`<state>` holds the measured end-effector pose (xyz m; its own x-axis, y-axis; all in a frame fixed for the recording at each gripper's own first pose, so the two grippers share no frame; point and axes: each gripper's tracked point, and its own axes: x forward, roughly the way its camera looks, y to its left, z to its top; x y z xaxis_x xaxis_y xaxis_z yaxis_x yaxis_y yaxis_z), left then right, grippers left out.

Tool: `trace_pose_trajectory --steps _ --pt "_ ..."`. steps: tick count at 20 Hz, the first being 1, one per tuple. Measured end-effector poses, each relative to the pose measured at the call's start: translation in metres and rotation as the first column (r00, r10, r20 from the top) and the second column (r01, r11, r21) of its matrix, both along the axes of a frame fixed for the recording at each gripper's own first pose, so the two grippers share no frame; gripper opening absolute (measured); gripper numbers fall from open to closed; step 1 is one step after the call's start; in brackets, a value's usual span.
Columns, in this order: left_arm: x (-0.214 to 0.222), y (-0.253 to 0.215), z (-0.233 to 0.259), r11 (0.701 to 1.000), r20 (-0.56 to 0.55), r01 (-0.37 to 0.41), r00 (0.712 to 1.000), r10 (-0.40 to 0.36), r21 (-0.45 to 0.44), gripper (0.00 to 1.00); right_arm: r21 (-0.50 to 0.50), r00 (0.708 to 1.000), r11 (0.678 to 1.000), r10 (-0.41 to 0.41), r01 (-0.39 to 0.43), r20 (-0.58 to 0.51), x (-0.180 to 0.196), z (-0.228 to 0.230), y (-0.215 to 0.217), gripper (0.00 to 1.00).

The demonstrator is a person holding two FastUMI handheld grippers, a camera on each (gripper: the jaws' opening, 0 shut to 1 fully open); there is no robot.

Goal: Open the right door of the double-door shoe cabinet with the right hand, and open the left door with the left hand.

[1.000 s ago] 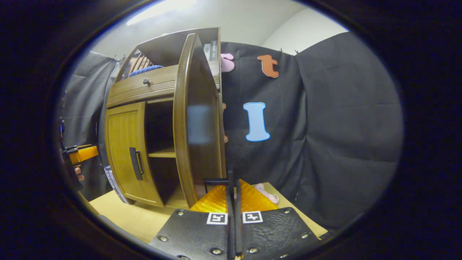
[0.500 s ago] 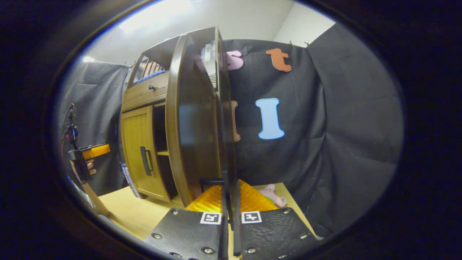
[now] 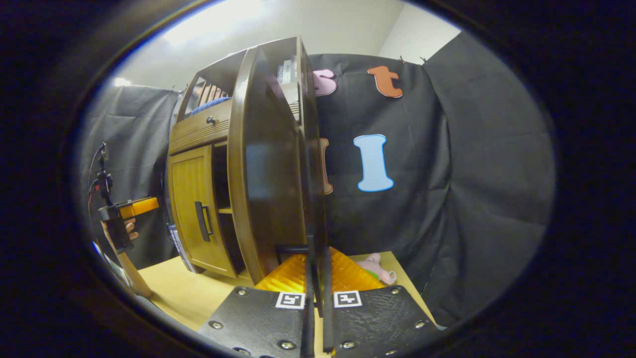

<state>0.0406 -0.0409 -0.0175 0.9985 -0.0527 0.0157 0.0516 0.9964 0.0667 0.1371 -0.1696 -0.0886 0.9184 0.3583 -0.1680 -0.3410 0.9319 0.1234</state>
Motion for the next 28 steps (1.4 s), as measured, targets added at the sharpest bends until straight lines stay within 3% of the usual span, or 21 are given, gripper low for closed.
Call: trace_pose_trajectory --steps 4,10,12,13,15,16,20,22,24,25,26,28 --pt "0.014 -0.003 0.003 1.000 0.053 -0.007 0.999 0.007 0.005 0.91 -0.025 1.000 1.000 -0.012 0.012 0.006 -0.002 0.000 0.000 0.07" --pt "0.047 -0.019 -0.016 0.997 0.076 -0.009 0.997 0.003 0.080 0.91 -0.094 0.998 0.995 -0.039 0.044 0.046 -0.019 -0.003 -0.009 0.05" --pt "0.064 -0.026 -0.030 0.996 0.066 -0.003 0.998 -0.002 0.084 0.93 -0.070 0.998 0.996 -0.046 0.048 0.036 -0.031 -0.003 -0.018 0.28" --pt "0.070 -0.030 -0.037 0.996 0.058 0.004 0.998 -0.009 0.089 0.93 -0.060 0.997 0.996 -0.063 0.065 0.038 -0.035 -0.002 -0.018 0.29" --pt "0.087 -0.037 -0.053 0.996 0.037 0.009 0.999 -0.012 0.091 0.94 -0.085 0.981 0.980 -0.172 0.180 0.088 -0.032 0.003 -0.039 0.28" --pt "0.095 -0.039 -0.059 0.996 0.032 0.008 0.999 -0.010 0.086 0.94 -0.076 0.975 0.975 -0.199 0.207 0.104 -0.035 0.007 -0.045 0.33" --pt "0.116 -0.039 -0.074 0.999 0.029 0.013 0.999 -0.014 0.048 0.81 0.023 0.971 0.982 -0.187 0.186 0.147 -0.063 0.026 -0.025 0.78" --pt "0.128 -0.037 -0.079 0.999 0.032 0.006 0.999 -0.007 0.032 0.65 0.047 0.974 0.987 -0.159 0.153 0.161 -0.072 0.031 -0.009 0.78" --pt "0.136 -0.037 -0.099 1.000 -0.058 0.008 0.998 -0.008 0.003 0.51 0.058 0.977 0.992 -0.124 0.116 0.172 -0.083 0.035 0.011 0.78" --pt "0.134 -0.036 -0.107 1.000 -0.088 0.006 0.996 -0.006 0.000 0.43 0.060 0.977 0.993 -0.111 0.101 0.184 -0.088 0.040 0.019 0.84" --pt "0.136 -0.037 -0.100 1.000 -0.051 0.006 0.999 -0.007 -0.003 0.36 0.064 0.976 0.994 -0.097 0.086 0.197 -0.093 0.047 0.029 0.84" --pt "0.133 -0.037 -0.104 1.000 -0.066 0.006 0.998 -0.004 0.024 0.34 0.058 0.973 0.996 -0.077 0.066 0.218 -0.102 0.058 0.045 0.84"
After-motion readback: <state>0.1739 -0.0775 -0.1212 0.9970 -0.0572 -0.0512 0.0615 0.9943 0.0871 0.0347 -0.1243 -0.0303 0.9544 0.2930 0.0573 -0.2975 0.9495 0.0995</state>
